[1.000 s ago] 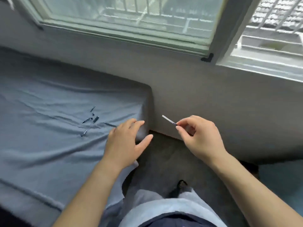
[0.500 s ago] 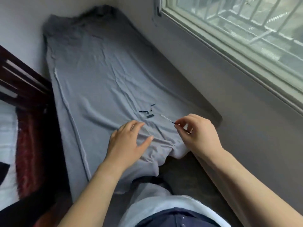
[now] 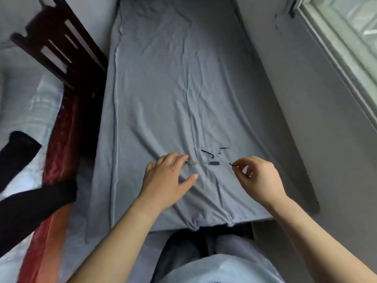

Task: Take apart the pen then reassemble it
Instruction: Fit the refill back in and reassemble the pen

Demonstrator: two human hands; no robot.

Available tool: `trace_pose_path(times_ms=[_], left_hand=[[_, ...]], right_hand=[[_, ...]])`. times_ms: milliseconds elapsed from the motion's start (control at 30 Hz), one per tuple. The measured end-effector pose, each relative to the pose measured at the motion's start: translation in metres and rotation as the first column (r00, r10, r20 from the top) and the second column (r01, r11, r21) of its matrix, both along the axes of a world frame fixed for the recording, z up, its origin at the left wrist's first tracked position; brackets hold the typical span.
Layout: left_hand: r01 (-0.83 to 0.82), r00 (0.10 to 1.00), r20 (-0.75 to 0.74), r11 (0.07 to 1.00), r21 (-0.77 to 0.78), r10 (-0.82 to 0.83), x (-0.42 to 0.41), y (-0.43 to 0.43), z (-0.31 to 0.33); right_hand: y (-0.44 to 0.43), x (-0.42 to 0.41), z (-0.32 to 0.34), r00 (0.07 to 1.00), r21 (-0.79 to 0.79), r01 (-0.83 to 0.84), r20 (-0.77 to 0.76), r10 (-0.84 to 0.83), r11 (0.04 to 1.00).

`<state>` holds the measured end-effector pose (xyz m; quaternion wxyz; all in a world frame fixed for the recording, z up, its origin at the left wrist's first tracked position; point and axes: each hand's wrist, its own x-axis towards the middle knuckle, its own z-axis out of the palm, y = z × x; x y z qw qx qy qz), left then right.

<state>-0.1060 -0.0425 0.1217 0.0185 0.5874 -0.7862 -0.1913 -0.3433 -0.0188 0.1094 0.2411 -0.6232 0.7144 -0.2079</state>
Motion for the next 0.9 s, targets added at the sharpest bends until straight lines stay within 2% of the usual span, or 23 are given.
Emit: trace_pose_path(times_ms=[200,367,467,633,767,900], left_hand=[[-0.085,0.995,0.068,0.990,0.111,0.078,-0.038,-0.022,-0.044],[-0.055,0.998,0.035,0.978,0.202,0.049,-0.078,-0.039,-0.096],[-0.063,0.997,0.064,0.985,0.160,0.054,-0.088,-0.042,-0.120],[-0.115,0.993,0.049,0.987,0.112,0.110,-0.088,-0.046,-0.130],[-0.161,0.974,-0.131,0.972,0.172,0.184,-0.081,-0.051,-0.106],[-0.226,0.915,-0.324,0.971,0.082,0.240,-0.068,-0.055,-0.054]], right_hand=[[-0.051,-0.025,-0.054,0.988,0.155,-0.152,-0.007,0.155,0.976],[-0.075,-0.045,-0.094,0.972,0.251,-0.223,-0.015,0.234,0.942],[-0.079,-0.053,-0.105,0.955,0.251,-0.282,-0.019,0.296,0.926],[-0.077,-0.061,-0.111,0.962,0.262,-0.266,0.007,0.274,0.928],[-0.079,-0.061,-0.089,0.968,0.220,-0.248,0.021,0.250,0.943],[-0.083,-0.057,-0.035,0.965,0.061,-0.255,0.079,0.250,0.965]])
